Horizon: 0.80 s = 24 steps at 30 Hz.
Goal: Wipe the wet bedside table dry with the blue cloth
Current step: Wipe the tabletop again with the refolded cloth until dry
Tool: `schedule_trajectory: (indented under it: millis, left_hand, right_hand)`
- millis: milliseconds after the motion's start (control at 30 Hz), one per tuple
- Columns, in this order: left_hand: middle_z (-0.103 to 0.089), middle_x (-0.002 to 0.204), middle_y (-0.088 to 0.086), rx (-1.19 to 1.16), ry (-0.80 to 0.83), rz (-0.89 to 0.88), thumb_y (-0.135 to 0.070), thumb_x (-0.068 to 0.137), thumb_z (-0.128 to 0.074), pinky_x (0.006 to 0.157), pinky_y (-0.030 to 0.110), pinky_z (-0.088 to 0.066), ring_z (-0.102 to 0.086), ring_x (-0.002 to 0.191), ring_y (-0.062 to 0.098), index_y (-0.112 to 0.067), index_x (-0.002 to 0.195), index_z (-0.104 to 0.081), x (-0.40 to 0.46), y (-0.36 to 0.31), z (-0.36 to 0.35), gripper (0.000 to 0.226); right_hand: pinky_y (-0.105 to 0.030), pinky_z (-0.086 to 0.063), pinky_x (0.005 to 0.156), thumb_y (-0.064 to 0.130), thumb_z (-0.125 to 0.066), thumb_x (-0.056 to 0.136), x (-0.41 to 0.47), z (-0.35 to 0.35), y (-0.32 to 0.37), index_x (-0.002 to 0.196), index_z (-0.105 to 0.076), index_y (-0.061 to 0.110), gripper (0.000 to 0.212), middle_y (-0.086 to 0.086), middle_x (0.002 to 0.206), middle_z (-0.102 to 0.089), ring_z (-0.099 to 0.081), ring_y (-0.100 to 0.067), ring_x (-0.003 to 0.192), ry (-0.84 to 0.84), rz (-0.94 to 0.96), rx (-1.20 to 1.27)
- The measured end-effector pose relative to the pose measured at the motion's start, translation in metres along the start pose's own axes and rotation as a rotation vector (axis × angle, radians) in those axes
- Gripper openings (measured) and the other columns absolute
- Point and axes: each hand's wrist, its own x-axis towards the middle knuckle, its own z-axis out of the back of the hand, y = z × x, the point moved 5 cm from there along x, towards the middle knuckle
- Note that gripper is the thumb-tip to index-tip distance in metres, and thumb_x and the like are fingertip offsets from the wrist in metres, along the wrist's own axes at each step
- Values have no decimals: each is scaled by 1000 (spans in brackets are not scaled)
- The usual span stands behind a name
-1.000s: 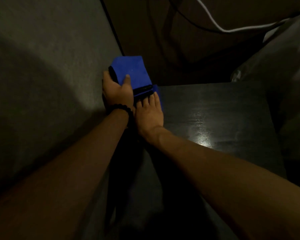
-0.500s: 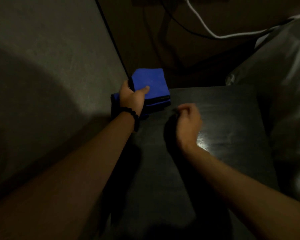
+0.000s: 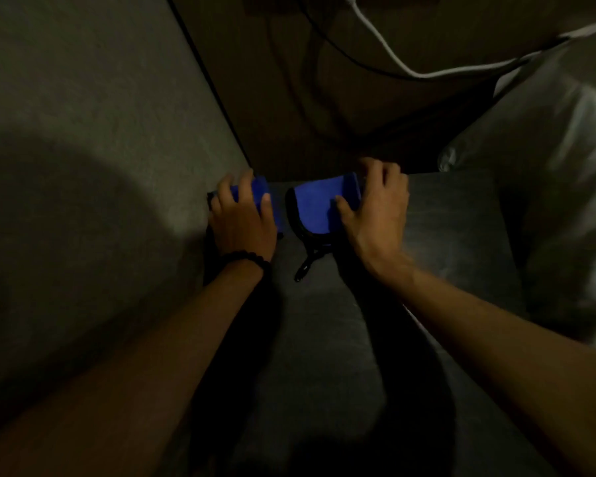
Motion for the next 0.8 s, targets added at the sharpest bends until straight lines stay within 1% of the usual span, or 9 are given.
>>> schedule_trajectory:
  millis: [33, 100, 133, 167, 300, 467, 533, 667, 800]
  left_hand:
    - [-27, 151, 16, 105, 94, -22, -41, 99, -39, 107, 47, -30, -31, 134, 34, -23, 147, -28, 3, 7, -8, 53]
    - [-7, 158, 14, 246, 280, -9, -48, 100, -26, 115, 52, -13, -11, 143, 36, -29, 152, -6, 6, 21, -27, 59]
    - [0, 159, 12, 273, 355, 14, -50, 99, -23, 115, 52, -8, -3, 144, 36, -30, 151, 0, 6, 27, -36, 60]
    - [6, 159, 11, 283, 397, 27, -51, 99, -21, 116, 53, -5, 2, 144, 37, -30, 151, 5, 6, 31, -42, 62]
    - [10, 159, 11, 288, 362, -23, -50, 99, -20, 115, 53, -4, 7, 144, 37, -28, 151, 5, 4, 34, -51, 62]
    - [3, 159, 14, 294, 300, -142, -50, 97, -16, 114, 53, -6, 4, 144, 40, -28, 152, -2, 2, 36, -52, 61]
    - [2, 159, 13, 301, 282, -165, -50, 96, -13, 114, 52, -5, 5, 144, 39, -29, 151, -3, 1, 37, -52, 60]
    - [0, 160, 10, 295, 247, -174, -50, 96, -13, 115, 50, -1, 5, 144, 37, -34, 151, -3, -1, 36, -51, 58]
    - [-2, 160, 9, 302, 218, -153, -51, 96, -13, 115, 52, -1, 3, 144, 37, -35, 151, -4, -4, 32, -49, 58]
  right_hand:
    - [-39, -28, 115, 36, -70, 93, 2, -6, 5, 149, -41, 15, 67, -17, 151, -41, -38, -33, 140, 47, 85, -72]
    - [-41, -4, 123, 49, -41, 105, 0, -30, 15, 161, -21, 17, 68, -19, 167, -17, -12, -33, 155, 277, 243, -279]
    - [-42, 5, 123, 52, -27, 107, -3, -42, 17, 163, -10, 17, 68, -17, 170, -6, 1, -32, 157, 376, 295, -370]
    - [-43, 10, 123, 53, -17, 107, -6, -51, 18, 162, -4, 17, 68, -17, 170, 1, 8, -31, 156, 427, 321, -429]
    - [-46, 13, 123, 48, -8, 106, -8, -67, 30, 161, 0, 8, 69, -21, 169, 3, 9, -34, 156, 390, 255, -515]
    - [-44, 7, 125, 42, -13, 107, -7, -82, 46, 158, 0, -3, 69, -24, 168, 5, 7, -33, 156, 359, 238, -489]
    - [-44, 6, 126, 44, -13, 107, -7, -82, 46, 160, -1, 1, 69, -22, 168, 4, 6, -32, 157, 351, 280, -469]
    - [-54, 3, 126, 56, -6, 105, -6, -79, 40, 163, 1, 25, 67, -16, 170, 1, 8, -31, 157, 388, 382, -410]
    - [-54, 1, 125, 56, -4, 104, -6, -81, 37, 163, -2, 27, 66, -16, 170, -1, 7, -30, 157, 381, 380, -426]
